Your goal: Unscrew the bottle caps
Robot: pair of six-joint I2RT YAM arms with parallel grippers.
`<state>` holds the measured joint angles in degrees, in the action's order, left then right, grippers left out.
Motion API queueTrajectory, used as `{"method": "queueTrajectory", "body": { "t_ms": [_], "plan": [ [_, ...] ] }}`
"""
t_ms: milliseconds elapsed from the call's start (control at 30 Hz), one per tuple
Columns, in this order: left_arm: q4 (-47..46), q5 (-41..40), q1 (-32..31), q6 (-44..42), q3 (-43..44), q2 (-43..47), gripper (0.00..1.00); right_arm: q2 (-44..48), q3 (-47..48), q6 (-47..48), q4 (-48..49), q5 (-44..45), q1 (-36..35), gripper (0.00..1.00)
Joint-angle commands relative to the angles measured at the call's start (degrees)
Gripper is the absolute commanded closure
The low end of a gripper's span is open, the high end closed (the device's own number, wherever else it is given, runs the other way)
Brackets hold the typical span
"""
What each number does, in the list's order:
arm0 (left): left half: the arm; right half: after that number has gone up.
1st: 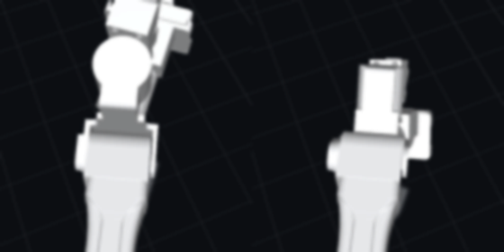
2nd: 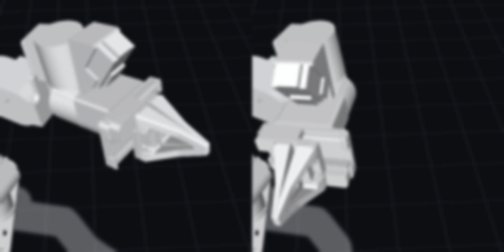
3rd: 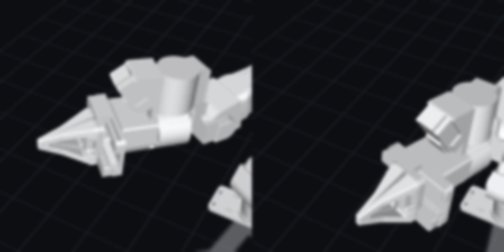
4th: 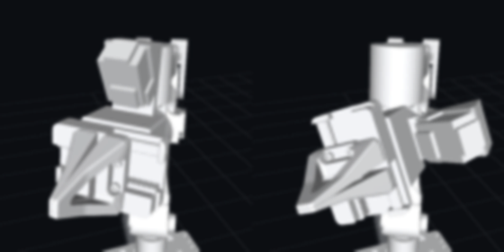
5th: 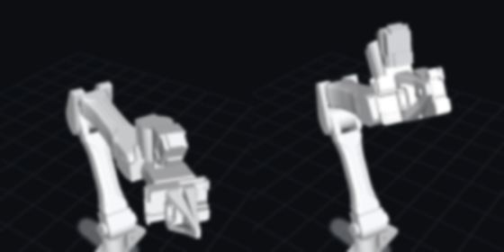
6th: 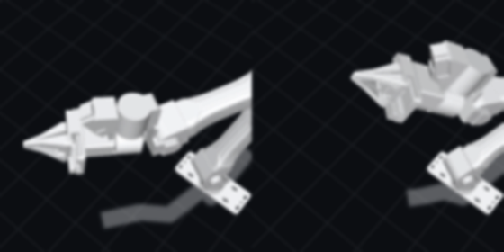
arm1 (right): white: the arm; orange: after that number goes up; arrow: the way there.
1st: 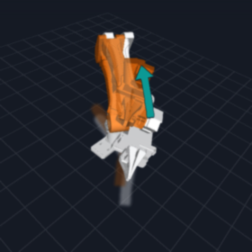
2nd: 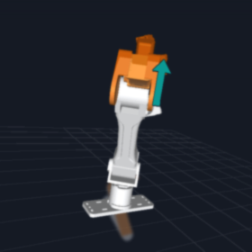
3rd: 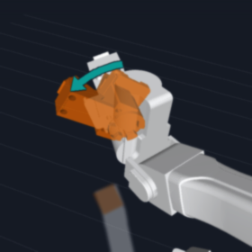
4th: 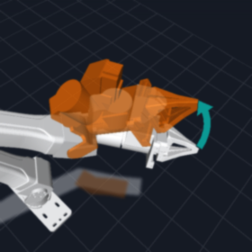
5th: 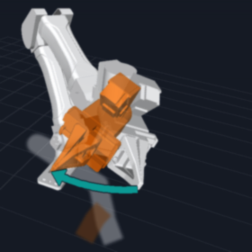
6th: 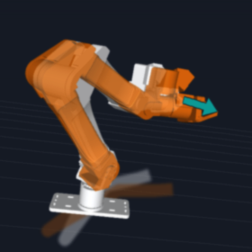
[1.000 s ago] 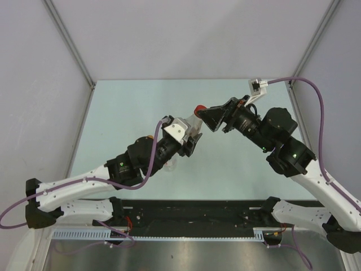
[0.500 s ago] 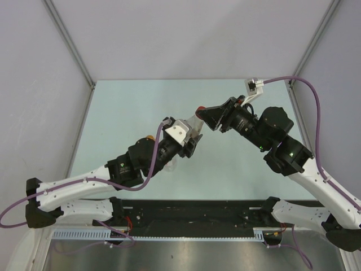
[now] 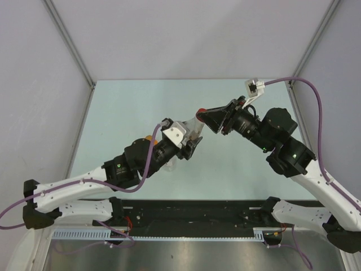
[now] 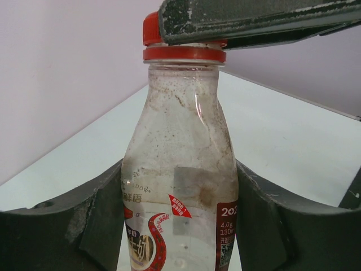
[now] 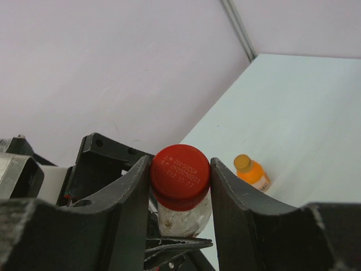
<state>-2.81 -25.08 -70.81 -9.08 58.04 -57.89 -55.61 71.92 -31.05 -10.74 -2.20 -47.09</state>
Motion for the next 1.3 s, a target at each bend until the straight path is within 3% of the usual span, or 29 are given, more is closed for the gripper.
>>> {"method": "queueTrajectory", "body": {
  "t_ms": [0, 67, 200, 400, 633, 867, 1067, 1267],
  "plan": [
    [-1.94, 12.13, -0.21, -0.15, 0.14, 3.66, 1.00, 1.03, 2.26, 4.32, 0.02, -5.44, -0.11, 1.00],
    [-1.32, 17.32, 1.28, 1.69, 0.40, 4.45, 1.00, 1.30, 2.26, 5.47, 0.02, -8.59, -0.11, 1.00],
    [-0.53, 35.57, 7.16, 8.71, 1.28, 5.77, 1.00, 2.61, 2.26, 9.15, -0.07, -13.79, 0.42, 1.00],
    [0.52, 49.32, 12.62, 13.55, 3.83, 5.07, 1.00, 4.20, 2.17, 13.11, -0.68, -21.44, 1.47, 1.00],
    [-4.12, 74.60, 18.24, 23.22, 6.03, 0.94, 1.00, 6.48, 2.26, 18.65, -0.07, -36.01, 2.18, 1.00],
    [-11.95, 88.34, 20.09, 33.15, 6.91, -2.66, 1.00, 6.92, 2.26, 18.74, 0.37, -46.48, 4.38, 1.00],
    [-19.50, 94.15, 21.23, 40.25, 6.74, -3.98, 1.00, 7.19, 2.26, 18.92, 0.63, -54.65, 5.78, 1.00],
    [-42.84, 100.22, 21.76, 56.94, 5.68, -7.23, 1.00, 7.27, 2.26, 20.14, -0.50, -63.10, 6.57, 1.00]
  ]
}}
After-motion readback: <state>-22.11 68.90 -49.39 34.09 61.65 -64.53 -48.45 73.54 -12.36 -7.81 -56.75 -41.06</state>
